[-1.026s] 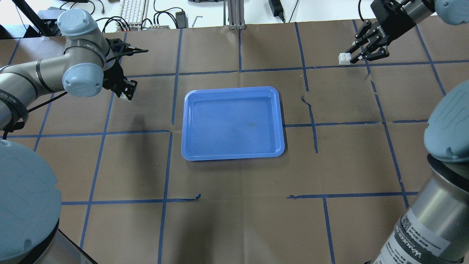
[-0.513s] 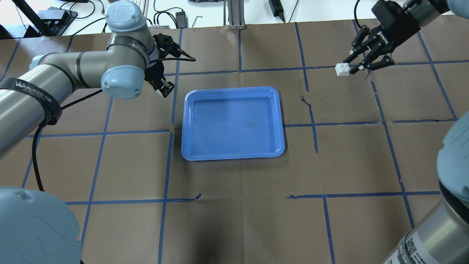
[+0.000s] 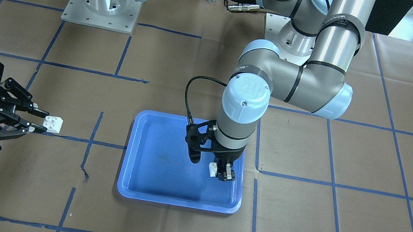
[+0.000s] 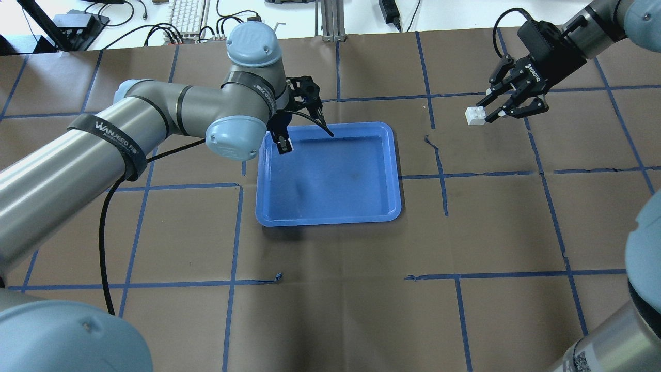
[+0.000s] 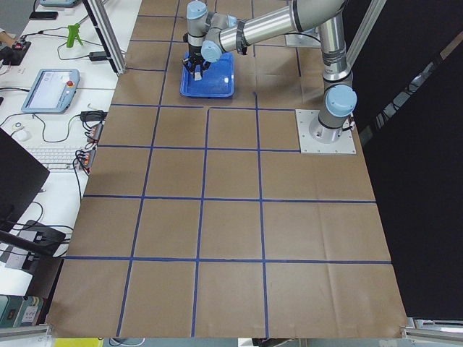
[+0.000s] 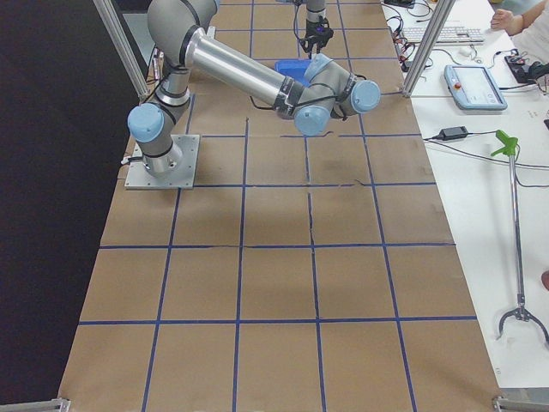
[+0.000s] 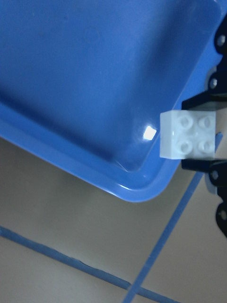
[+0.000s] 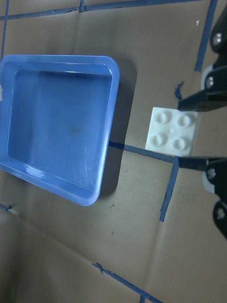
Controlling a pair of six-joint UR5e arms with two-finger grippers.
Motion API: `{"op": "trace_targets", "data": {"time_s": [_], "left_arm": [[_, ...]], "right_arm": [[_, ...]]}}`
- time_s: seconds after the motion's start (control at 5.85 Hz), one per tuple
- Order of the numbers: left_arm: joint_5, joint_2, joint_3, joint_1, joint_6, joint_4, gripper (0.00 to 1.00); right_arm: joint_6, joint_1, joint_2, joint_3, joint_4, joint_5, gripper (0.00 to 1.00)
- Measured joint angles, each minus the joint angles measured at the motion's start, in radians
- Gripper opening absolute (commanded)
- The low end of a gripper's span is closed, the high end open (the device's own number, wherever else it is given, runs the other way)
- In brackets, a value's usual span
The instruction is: Assemble white blocks and place on blue tray
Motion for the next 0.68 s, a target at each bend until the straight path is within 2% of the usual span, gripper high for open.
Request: {"op": "trace_targets", "data": {"time_s": [0.17,0.34,0.68], "left_arm": [[-0.029,-0.027,-0.001,-0.034,0.077,0.014,0.02],[-0.038,-0.064,-0.003,-0.058,0.109,0.039,0.06],[-0.040,-0.105,-0.027,-0.082,0.119,0.086,0.14]], "right_arm": [[0.002,0.000,0.000,0.002,-0.001,0.000,0.24],[0.002,0.000,0.000,0.003,-0.001,0.001,0.24],[0.001,0.000,0.000,0.004,-0.002,0.000,0.24]]}}
